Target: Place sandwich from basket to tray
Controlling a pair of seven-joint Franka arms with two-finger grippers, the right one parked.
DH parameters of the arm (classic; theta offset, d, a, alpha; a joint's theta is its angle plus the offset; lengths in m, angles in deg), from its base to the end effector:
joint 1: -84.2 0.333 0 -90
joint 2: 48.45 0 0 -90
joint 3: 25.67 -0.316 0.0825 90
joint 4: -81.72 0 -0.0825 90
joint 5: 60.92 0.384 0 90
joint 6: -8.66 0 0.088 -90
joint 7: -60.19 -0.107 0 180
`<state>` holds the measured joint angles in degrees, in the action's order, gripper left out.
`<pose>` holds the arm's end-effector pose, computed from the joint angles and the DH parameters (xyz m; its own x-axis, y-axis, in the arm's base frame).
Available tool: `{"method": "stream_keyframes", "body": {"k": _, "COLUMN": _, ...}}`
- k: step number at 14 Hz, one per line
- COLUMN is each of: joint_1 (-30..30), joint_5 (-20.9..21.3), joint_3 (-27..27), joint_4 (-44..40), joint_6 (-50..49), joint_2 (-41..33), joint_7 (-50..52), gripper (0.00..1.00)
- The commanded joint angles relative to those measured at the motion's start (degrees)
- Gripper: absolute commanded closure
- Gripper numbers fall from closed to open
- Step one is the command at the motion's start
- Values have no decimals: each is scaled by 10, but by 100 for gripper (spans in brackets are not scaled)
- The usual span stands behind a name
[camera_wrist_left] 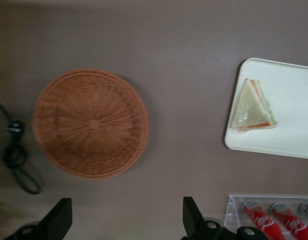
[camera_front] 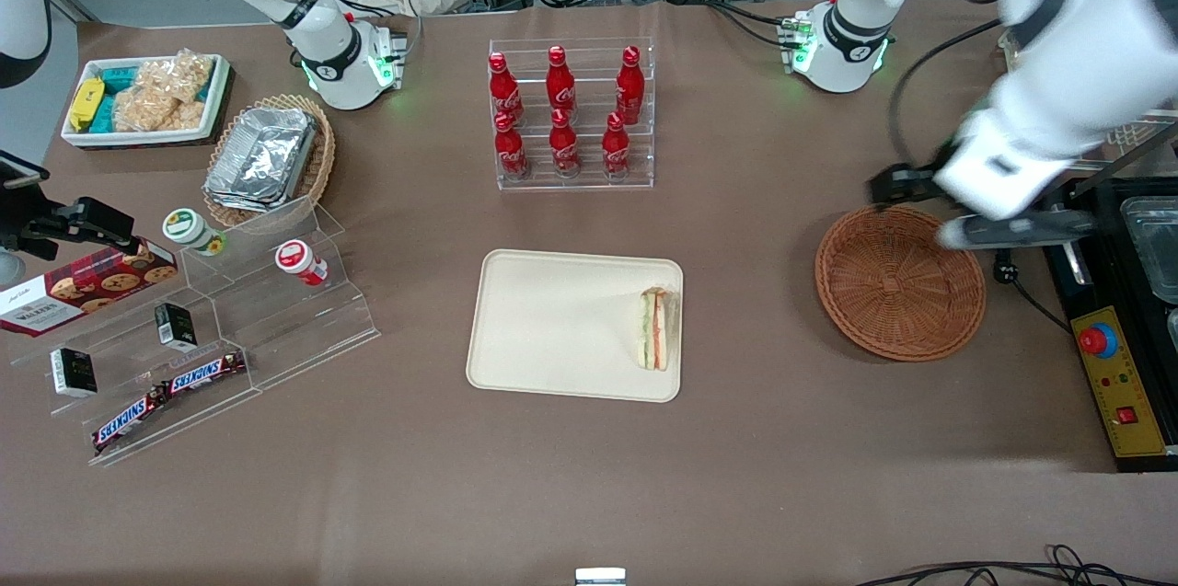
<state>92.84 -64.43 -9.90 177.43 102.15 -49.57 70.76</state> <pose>0.5466 -0.0760 0.5931 0.9975 0.0636 -0.0299 0.0651 -0.9966 0.0511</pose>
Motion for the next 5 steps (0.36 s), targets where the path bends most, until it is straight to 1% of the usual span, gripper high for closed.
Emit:
{"method": "stream_keyframes", "body": {"k": 1, "joint_1": -90, "joint_5": -14, "joint_3": -147, "joint_4": 24, "joint_6": -32, "joint_2": -52, "joint_7": -53, "gripper": 0}}
{"method": "stream_keyframes", "body": {"k": 2, "joint_1": -93, "joint_5": -14, "joint_3": -162, "joint_4": 31, "joint_6": -33, "joint_2": -62, "joint_7": -63, "gripper": 0}}
{"method": "stream_keyframes", "body": {"k": 3, "joint_1": -94, "joint_5": -12, "joint_3": -166, "joint_4": 26, "joint_6": -34, "joint_2": -60, "joint_7": -57, "gripper": 0}}
{"method": "stream_keyframes", "body": {"k": 5, "joint_1": -96, "joint_5": -7, "joint_3": -161, "joint_4": 12, "joint_6": -35, "joint_2": -51, "joint_7": -57, "gripper": 0}}
